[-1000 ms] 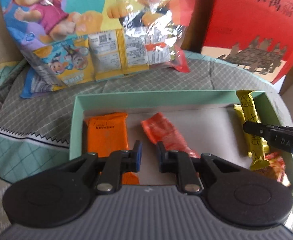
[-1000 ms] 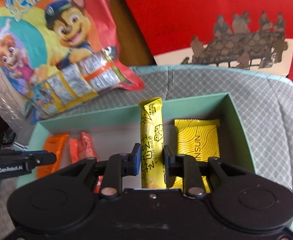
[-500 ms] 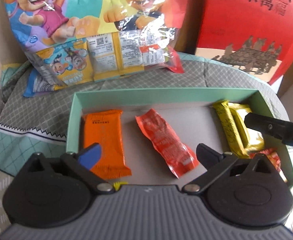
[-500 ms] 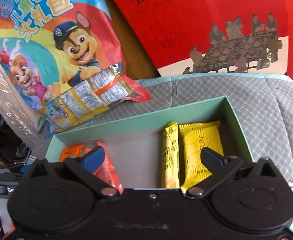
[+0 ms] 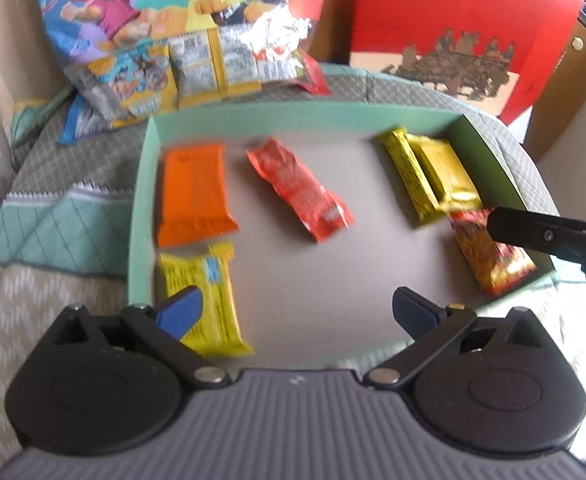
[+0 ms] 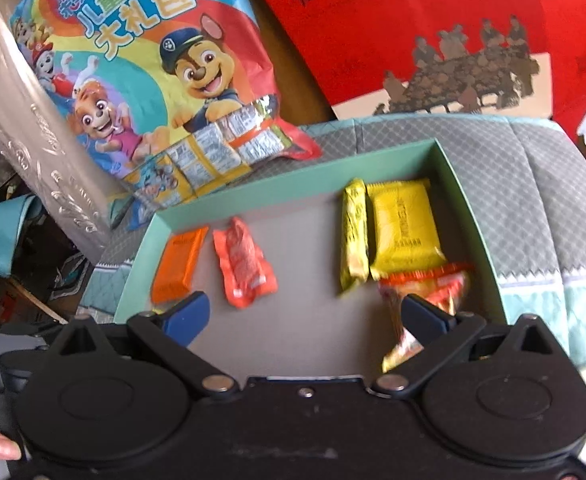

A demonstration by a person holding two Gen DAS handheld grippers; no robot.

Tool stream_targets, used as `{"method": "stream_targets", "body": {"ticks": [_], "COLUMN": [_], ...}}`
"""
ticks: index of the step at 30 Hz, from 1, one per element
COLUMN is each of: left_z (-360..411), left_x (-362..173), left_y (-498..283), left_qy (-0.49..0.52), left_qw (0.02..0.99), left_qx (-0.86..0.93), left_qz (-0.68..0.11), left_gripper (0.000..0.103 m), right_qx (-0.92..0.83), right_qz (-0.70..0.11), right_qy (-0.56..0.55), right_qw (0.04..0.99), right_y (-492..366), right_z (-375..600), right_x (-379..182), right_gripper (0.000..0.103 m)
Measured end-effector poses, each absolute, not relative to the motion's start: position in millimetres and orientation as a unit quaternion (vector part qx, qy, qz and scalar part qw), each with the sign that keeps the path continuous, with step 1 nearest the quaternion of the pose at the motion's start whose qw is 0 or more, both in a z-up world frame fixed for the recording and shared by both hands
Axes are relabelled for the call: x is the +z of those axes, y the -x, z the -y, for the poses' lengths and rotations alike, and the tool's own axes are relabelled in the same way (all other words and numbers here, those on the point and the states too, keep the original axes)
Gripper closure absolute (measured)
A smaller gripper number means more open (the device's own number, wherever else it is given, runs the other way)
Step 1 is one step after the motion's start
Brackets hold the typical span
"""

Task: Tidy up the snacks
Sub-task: 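Move both grippers back over the snack pile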

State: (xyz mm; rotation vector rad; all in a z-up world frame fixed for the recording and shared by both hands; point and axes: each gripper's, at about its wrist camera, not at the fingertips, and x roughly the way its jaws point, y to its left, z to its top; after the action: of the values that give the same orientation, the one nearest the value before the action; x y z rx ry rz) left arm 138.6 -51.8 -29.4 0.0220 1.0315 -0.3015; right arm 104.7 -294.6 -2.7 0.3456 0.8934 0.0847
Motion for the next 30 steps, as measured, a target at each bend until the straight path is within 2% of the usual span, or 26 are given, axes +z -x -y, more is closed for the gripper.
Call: {"method": "stream_targets", "body": {"ticks": [13, 20, 24, 26, 30], "left_z": [112, 141, 160, 169, 189], "left_x": [-41, -49, -52, -57, -73], "left_y": [-71, -58, -48, -42, -30], "left_qy": [-0.060, -0.083, -0.097, -0.111, -0.156], "left_qw": [0.834, 0.826, 0.820, 0.814, 0.806], "left_qx": [-0.208, -0.221, -0.244, -0.252, -0.259], "left_qz": [-0.507, -0.512, -0.509, -0.511, -0.509], "left_gripper": [0.000, 0.001, 0.009, 0.010, 0.010], "right_qx": [0.012, -0.014, -0.016, -0.010, 0.003], "right_qz": [-0.440, -0.440, -0.439, -0.437, -0.439], "right_qy": [-0.194, -0.227, -0.254, -0.262, -0.274], "right_qw": [0.877, 0.869, 0.862, 0.860, 0.856], "right_y": [-37, -10, 2, 7, 8], "right_z": [323, 345, 355, 357, 355], "right_x": [-8, -19, -25, -26, -30], "right_gripper": [0.000, 0.029, 0.049, 0.054, 0.059]}}
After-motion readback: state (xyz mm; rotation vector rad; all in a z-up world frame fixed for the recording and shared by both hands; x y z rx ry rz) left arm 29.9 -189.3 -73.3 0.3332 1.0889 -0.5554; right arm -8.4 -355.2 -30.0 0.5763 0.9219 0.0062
